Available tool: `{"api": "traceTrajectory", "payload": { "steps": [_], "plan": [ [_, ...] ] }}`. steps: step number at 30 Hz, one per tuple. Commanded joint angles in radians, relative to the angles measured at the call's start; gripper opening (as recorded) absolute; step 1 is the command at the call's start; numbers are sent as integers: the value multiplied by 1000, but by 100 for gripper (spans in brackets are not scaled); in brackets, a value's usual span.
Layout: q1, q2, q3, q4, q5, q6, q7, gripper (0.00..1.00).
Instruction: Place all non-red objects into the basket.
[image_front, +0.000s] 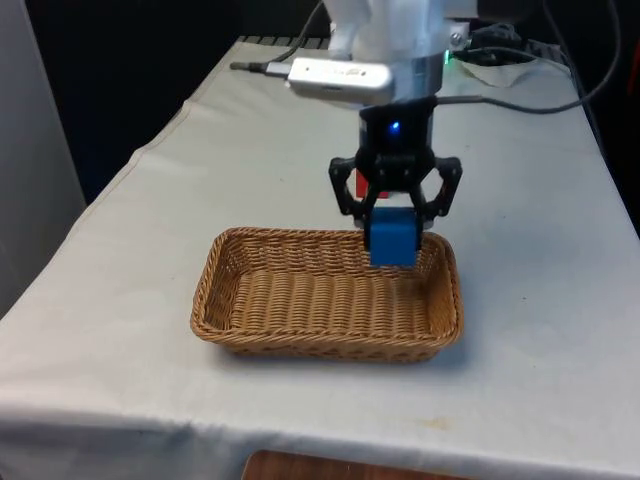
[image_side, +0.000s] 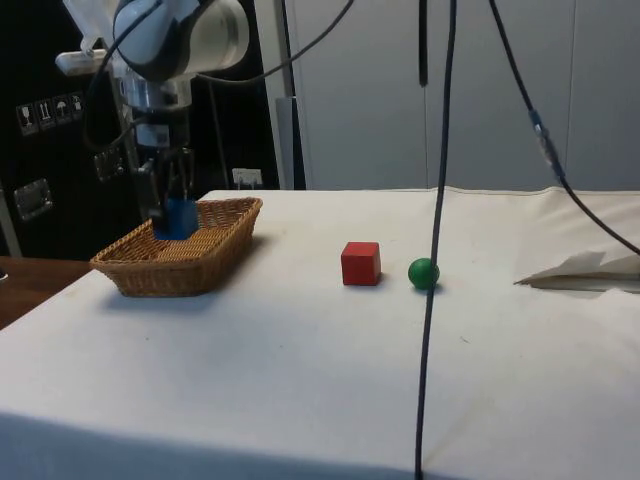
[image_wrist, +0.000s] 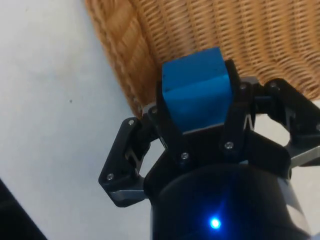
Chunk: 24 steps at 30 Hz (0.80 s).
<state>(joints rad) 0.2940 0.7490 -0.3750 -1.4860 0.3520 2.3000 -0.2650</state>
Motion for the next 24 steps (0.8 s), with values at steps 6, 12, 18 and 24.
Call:
{"api": "traceTrajectory", "payload": {
  "steps": [6, 12, 18, 24],
  "plan": [
    [-29, 89, -10, 96, 37, -15, -32, 3],
    [-35, 138, -12, 135, 50, -7, -36, 3],
    [-40, 177, -10, 168, 68, -6, -40, 3],
    [-41, 192, -13, 181, 69, -6, -39, 23]
  ]
}}
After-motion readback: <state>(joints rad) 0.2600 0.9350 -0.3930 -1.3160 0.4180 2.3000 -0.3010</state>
